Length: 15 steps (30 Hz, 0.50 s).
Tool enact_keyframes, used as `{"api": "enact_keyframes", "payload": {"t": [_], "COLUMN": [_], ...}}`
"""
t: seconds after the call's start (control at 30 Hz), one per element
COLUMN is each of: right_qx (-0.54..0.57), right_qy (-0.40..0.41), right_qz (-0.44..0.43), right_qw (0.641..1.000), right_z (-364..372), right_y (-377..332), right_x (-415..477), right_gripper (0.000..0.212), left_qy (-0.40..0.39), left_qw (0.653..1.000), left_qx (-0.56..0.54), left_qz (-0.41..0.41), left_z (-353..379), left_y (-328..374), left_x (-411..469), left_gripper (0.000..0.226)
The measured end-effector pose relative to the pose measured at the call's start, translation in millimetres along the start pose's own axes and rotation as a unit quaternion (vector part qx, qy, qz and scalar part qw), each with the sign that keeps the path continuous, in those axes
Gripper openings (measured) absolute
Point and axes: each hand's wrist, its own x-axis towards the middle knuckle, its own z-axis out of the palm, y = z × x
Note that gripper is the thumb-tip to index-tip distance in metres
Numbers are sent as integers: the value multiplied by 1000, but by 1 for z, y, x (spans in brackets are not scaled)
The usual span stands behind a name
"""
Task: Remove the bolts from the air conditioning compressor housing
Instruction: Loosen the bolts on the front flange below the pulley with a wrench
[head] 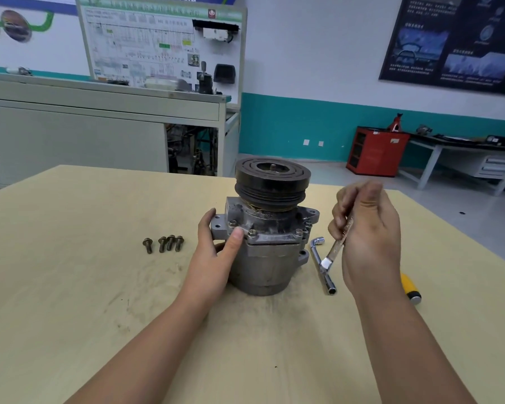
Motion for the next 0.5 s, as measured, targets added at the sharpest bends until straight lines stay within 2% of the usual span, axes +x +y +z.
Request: {"api": "enact_keyframes", "payload": {"t": [0.1,0.17,0.27,0.33,0.5], "right_qx": [55,116,205,245,265], "right_qy": [-1,12,30,39,69], "right_qz": [43,26,-37,-64,-114], "right_qw": [998,993,978,967,955], "right_z": [-1,-2,-2,0,11], "right_y": [-2,-7,-15,-18,-15], "right_x": [2,1,-2,-6,-10], "right_gripper": [50,57,50,43,36], "left_qy": [-5,-7,4,15,25], "left_qw": [1000,1000,1000,999,994], "left_qx": [10,17,24,45,103], "left_qz": [-1,0,4,15,37], "left_z": [-2,-2,-1,0,3], "left_y": [2,4,6,8,13], "left_x": [-1,-1,-2,-3,-8], "left_gripper": [94,96,96,109,130]}}
